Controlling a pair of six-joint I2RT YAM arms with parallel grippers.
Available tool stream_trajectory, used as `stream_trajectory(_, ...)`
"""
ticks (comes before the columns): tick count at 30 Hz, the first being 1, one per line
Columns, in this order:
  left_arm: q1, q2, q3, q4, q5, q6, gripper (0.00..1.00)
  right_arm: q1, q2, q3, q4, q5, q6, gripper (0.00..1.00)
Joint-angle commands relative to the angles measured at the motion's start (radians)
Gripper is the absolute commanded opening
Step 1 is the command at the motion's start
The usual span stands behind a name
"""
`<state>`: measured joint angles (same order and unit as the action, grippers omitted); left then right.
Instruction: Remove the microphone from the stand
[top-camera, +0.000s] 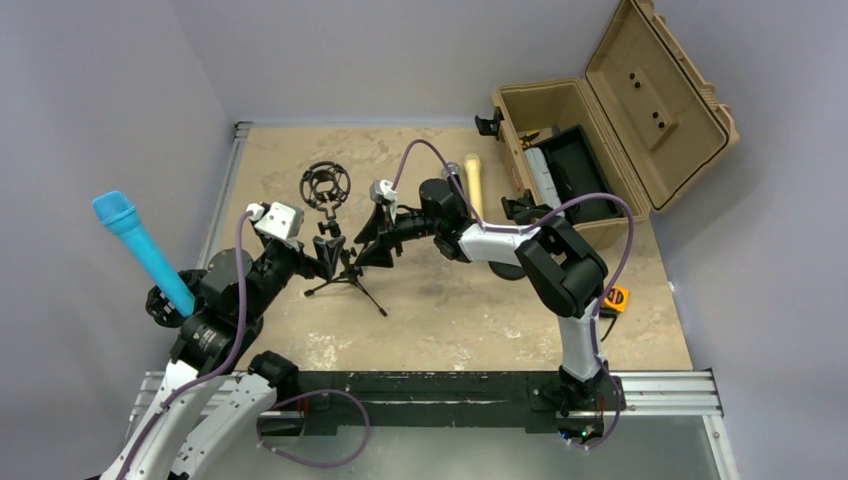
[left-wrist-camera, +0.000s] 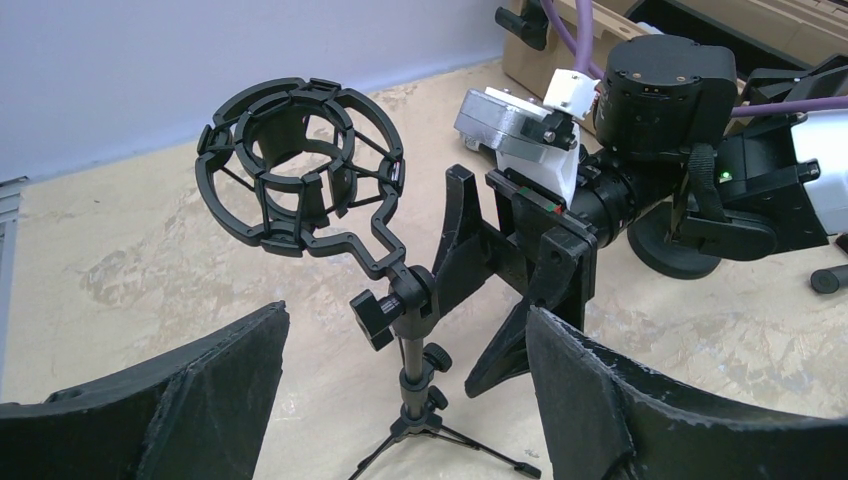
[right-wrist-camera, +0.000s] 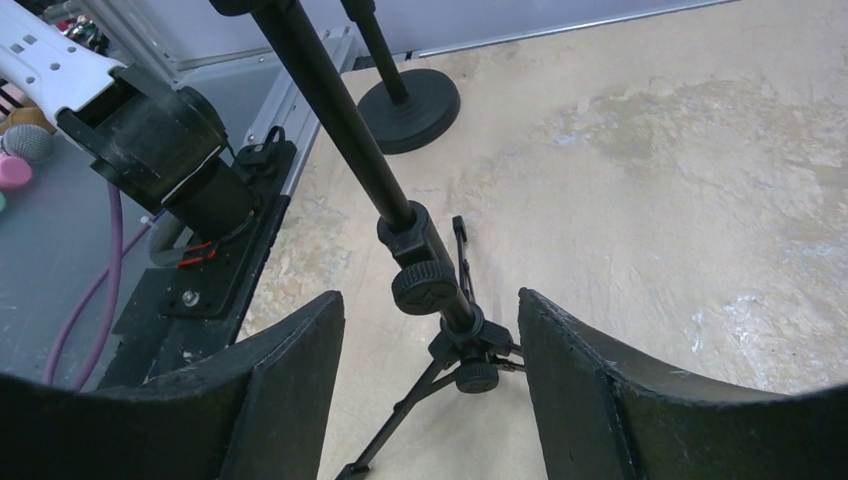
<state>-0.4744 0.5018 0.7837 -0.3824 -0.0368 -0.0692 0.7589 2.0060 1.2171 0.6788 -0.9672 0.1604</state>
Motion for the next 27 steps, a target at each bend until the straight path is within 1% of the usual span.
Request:
stream_trajectory(1, -0.007, -0.003, 0.036, 0.042, 0.009, -0.019, 0.86, 0.007, 0.012, 0.054, 0.038, -0.031, -0.027, 0.62)
stream_trajectory(6, -0.007, -0.001, 0.036, 0.044, 0.012, -0.020, 0.86, 0.012, 0.008, 0.057, 0.057, -0.021, -0.014, 0.59)
stream_trajectory(13, -0.006, -0.002, 0.036, 0.043, 0.012, -0.020, 0.86, 0.019, 0.030, 0.068, 0.059, -0.027, -0.013, 0.50)
stream_trajectory(16, -0.006, -0.003, 0.036, 0.044, 0.012, -0.019, 0.86, 0.022, 0.032, 0.066, 0.059, -0.028, -0.015, 0.43)
stream_trajectory(19, -0.007, -0.003, 0.035, 0.043, 0.012, -0.020, 0.86, 0.023, 0.031, 0.064, 0.060, -0.027, -0.017, 0.38)
stream_trajectory(24, -0.007, -0.003, 0.036, 0.044, 0.012, -0.020, 0.86, 0.027, 0.027, 0.053, 0.075, -0.026, -0.014, 0.27)
stream_trajectory(25, -0.007, -0.005, 0.037, 0.044, 0.012, -0.020, 0.86, 0.027, 0.025, 0.051, 0.082, -0.026, -0.012, 0.24)
stream_trajectory(27, -0.008, -0.006, 0.035, 0.043, 0.012, -0.020, 0.86, 0.028, 0.022, 0.045, 0.090, -0.023, -0.012, 0.15)
